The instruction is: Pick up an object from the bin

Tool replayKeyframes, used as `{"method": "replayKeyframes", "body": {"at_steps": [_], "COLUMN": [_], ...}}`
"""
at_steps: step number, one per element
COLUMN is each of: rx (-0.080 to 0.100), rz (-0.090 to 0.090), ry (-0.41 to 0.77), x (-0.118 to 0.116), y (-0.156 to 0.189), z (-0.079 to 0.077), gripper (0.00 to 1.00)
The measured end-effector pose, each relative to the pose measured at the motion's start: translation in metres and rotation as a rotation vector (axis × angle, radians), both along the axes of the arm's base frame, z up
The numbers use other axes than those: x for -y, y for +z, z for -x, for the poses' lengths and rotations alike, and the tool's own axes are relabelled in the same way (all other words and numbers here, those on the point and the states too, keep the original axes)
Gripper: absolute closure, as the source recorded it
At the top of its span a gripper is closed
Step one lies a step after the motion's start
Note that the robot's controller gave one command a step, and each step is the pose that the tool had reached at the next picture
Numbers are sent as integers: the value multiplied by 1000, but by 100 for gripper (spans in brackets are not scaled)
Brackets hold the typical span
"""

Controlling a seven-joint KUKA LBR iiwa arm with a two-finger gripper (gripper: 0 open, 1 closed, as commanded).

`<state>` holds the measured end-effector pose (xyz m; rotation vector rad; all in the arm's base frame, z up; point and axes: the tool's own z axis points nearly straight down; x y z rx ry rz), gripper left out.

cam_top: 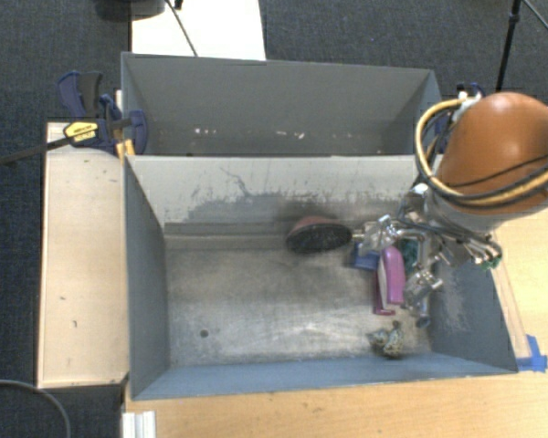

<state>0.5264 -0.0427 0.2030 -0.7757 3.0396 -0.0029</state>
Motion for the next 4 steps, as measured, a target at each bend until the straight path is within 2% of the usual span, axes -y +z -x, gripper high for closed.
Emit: {"method": "replayKeyframes", "body": {"at_steps": [1,2,3,4], "rx": [-6,-10,7,6], "rz": [-3,-19,-15,2], "ry": [-63,135,137,299], "x": [28,37,38,38], "y": [-114,-130,-129,5], "z": [-45,-66,-69,-61], "gripper": [0,0,100,100]}}
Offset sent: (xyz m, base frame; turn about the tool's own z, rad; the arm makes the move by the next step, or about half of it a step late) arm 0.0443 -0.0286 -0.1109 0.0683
